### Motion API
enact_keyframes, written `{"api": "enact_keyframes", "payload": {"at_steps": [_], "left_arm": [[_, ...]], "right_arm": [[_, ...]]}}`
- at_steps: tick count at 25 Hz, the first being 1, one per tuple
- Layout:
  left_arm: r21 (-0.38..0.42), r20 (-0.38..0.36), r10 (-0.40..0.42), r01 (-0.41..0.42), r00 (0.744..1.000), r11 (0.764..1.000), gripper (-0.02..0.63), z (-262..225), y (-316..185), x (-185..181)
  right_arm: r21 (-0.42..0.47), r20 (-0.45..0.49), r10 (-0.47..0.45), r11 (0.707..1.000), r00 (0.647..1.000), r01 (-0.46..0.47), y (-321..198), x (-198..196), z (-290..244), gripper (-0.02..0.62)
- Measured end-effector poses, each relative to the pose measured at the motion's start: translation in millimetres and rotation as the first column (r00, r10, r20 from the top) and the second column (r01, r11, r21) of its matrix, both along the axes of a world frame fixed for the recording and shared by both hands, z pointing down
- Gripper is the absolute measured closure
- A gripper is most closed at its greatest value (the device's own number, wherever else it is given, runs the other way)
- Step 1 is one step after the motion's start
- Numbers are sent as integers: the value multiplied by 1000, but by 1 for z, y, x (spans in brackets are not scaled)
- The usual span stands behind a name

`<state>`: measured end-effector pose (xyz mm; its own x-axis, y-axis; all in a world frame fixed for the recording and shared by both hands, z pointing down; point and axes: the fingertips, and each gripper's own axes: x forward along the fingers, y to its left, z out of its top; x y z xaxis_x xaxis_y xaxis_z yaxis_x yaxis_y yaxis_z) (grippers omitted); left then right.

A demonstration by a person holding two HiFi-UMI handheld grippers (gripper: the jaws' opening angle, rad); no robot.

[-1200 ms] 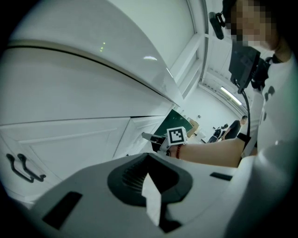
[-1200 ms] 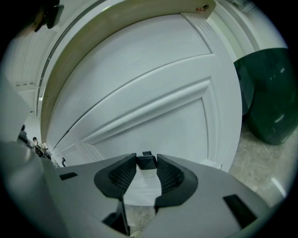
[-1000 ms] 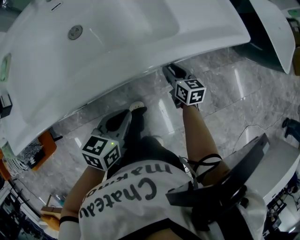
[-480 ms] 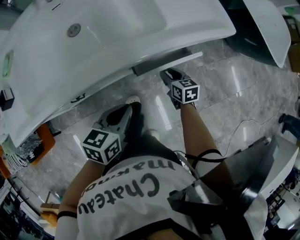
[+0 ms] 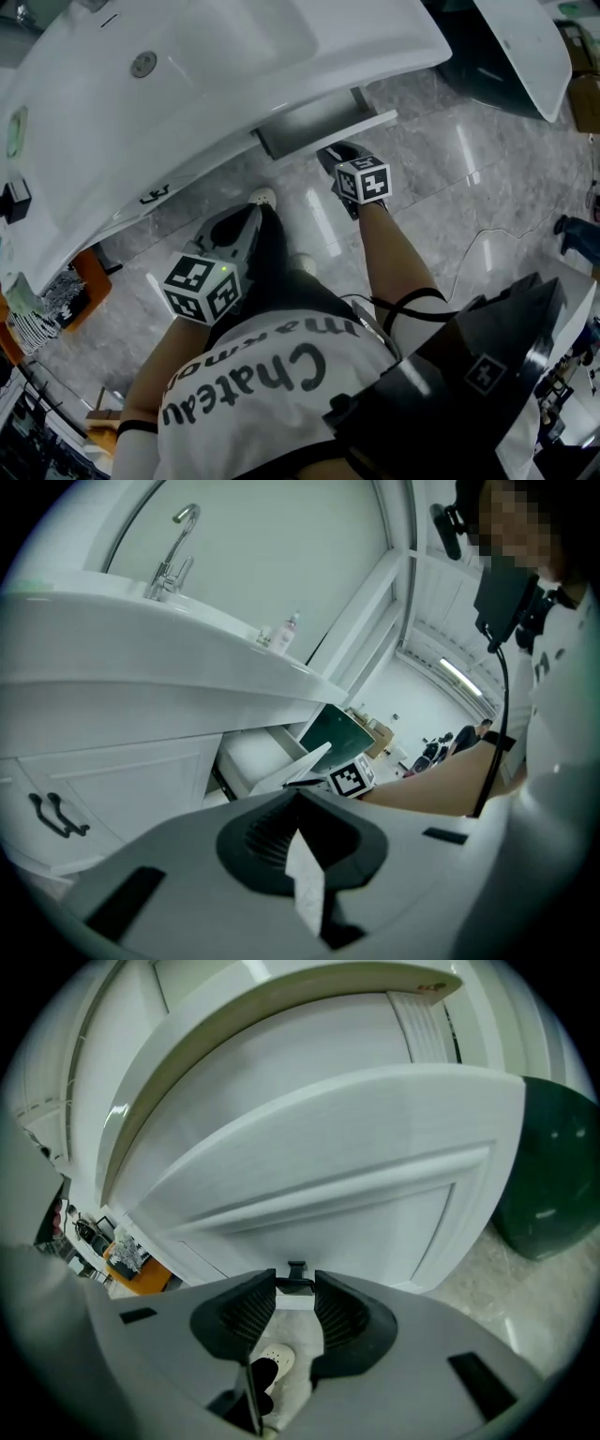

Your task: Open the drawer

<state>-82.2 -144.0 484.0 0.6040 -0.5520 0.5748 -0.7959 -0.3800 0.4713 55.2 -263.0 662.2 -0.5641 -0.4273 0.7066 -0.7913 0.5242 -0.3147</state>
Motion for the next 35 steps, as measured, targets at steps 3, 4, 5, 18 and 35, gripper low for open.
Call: {"api": "enact_keyframes", "payload": {"at_steps": [3,4,5,18,35], "left_arm": [[11,4,13,-13,1000,1000,598,-2,1,4],[13,5,17,-18,1000,1000,598,-2,1,5],[14,6,21,-21,1000,1000,597,-1,2,6],[13,14,28,-28,1000,1000,598,4,5,10],[12,30,35,-36,999,999,598,6,13,20]], "right_arm": [[-13,-16,-4,1000,1000,3,0,1,0,462],[-15,-20,-9,1000,1000,9,1,2,0,462],[-15,-23,-12,1000,1000,11,1,2,-1,463],[-36,-19,-5,999,1000,5,11,7,0,466],[-42,-18,-33,999,999,32,28,16,2,468]]}}
